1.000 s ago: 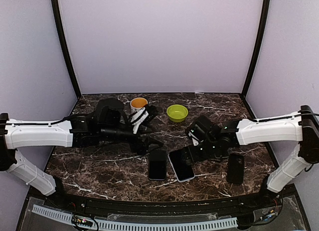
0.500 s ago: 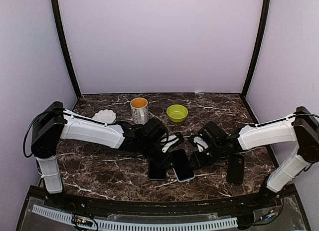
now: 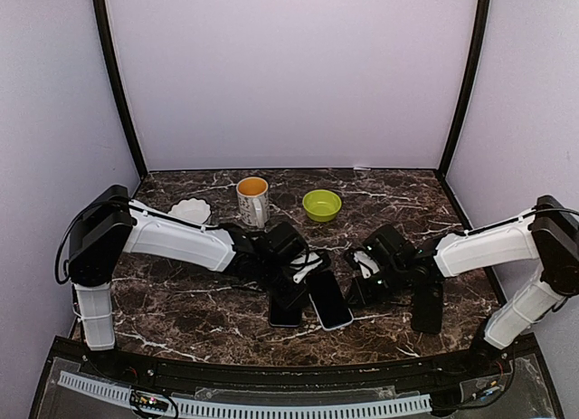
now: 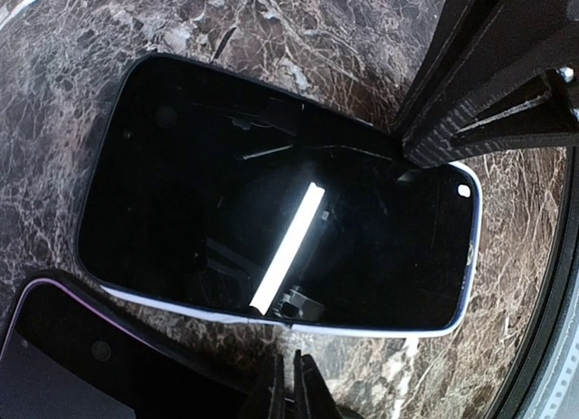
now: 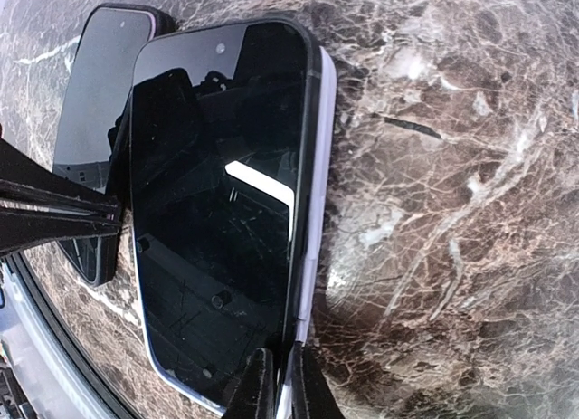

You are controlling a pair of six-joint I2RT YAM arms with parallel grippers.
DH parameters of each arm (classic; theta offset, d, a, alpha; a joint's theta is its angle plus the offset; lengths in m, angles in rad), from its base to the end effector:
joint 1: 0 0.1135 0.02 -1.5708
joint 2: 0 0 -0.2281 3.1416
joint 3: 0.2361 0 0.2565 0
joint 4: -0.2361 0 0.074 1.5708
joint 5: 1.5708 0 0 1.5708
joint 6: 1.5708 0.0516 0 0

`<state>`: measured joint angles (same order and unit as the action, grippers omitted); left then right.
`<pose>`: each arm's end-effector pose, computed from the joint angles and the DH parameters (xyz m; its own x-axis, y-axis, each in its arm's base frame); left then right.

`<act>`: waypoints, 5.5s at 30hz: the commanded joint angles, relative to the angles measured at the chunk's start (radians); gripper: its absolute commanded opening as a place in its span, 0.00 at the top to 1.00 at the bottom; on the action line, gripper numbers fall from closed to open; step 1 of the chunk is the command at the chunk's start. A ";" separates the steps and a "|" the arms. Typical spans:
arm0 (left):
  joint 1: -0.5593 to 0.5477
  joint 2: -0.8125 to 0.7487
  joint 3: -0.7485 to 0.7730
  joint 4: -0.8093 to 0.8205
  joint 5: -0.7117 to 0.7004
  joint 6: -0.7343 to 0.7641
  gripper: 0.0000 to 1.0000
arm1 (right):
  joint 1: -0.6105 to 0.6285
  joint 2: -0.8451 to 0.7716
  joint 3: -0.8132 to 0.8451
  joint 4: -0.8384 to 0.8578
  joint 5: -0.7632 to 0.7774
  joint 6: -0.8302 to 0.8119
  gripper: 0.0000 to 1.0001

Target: Put the phone into the phone case

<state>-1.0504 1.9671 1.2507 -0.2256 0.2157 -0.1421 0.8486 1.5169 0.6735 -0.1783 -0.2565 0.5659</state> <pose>0.1936 -0.3601 0.1048 -0.5270 0.6413 -0.5577 0.8440 0.4720 -0.2547 0.1773 0.2210 0.0892 -0.9121 -0.2507 -0.3245 -0.3842 0.7990 0.4625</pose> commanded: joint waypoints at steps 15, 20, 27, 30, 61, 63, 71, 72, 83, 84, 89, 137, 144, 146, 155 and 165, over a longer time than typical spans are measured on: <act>0.002 0.023 0.034 -0.037 -0.060 0.090 0.92 | 0.118 0.130 0.060 -0.233 0.327 0.137 0.83; 0.028 -0.058 0.026 -0.060 -0.038 0.105 0.92 | 0.130 0.037 0.136 -0.329 0.385 0.135 0.65; 0.115 -0.222 0.016 -0.119 0.059 0.102 0.83 | 0.195 0.008 0.231 -0.361 0.454 0.162 0.22; 0.171 -0.274 0.008 -0.117 0.085 0.086 0.69 | 0.230 0.045 0.245 -0.343 0.461 0.206 0.02; 0.225 -0.415 -0.080 -0.029 0.099 0.076 0.39 | 0.401 0.189 0.372 -0.338 0.628 0.258 0.58; 0.226 -0.427 -0.096 0.009 0.116 0.050 0.39 | 0.416 0.136 0.353 -0.285 0.685 0.250 0.63; 0.216 -0.619 -0.368 0.538 0.185 -0.214 0.02 | 0.456 -0.077 0.268 -0.011 0.891 0.140 0.66; 0.211 -0.634 -0.393 0.645 0.168 -0.253 0.02 | 0.459 -0.093 0.261 0.034 0.906 0.124 0.67; 0.123 -0.646 -0.408 0.756 -0.048 -0.272 0.26 | 0.545 -0.148 0.268 0.251 1.070 -0.060 0.68; 0.123 -0.635 -0.401 0.747 -0.047 -0.276 0.32 | 0.550 -0.148 0.270 0.256 1.071 -0.075 0.68; 0.118 -0.605 -0.362 0.733 0.004 -0.282 0.53 | 0.571 -0.140 0.286 0.256 1.085 -0.131 0.68; 0.023 -0.651 -0.672 1.094 0.474 0.202 0.86 | 0.389 -0.398 0.107 0.079 0.155 -0.400 1.00; 0.023 -0.481 -0.663 1.153 0.490 0.212 0.60 | 0.389 -0.440 -0.002 0.134 0.169 -0.429 1.00; 0.022 -0.452 -0.657 1.141 0.490 0.210 0.58 | 0.389 -0.449 -0.017 0.138 0.182 -0.452 1.00; 0.020 -0.381 -0.607 1.094 0.493 0.184 0.58 | 0.389 -0.478 -0.078 0.226 0.154 -0.486 1.00; 0.002 -0.364 -0.595 1.118 0.508 0.158 1.00 | 0.389 -0.492 -0.057 0.243 0.120 -0.490 1.00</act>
<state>-1.0294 1.6028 0.6300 0.8730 0.7128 0.0311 1.2407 1.0576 0.5877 -0.0746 -0.1131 0.0879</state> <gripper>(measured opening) 0.176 0.122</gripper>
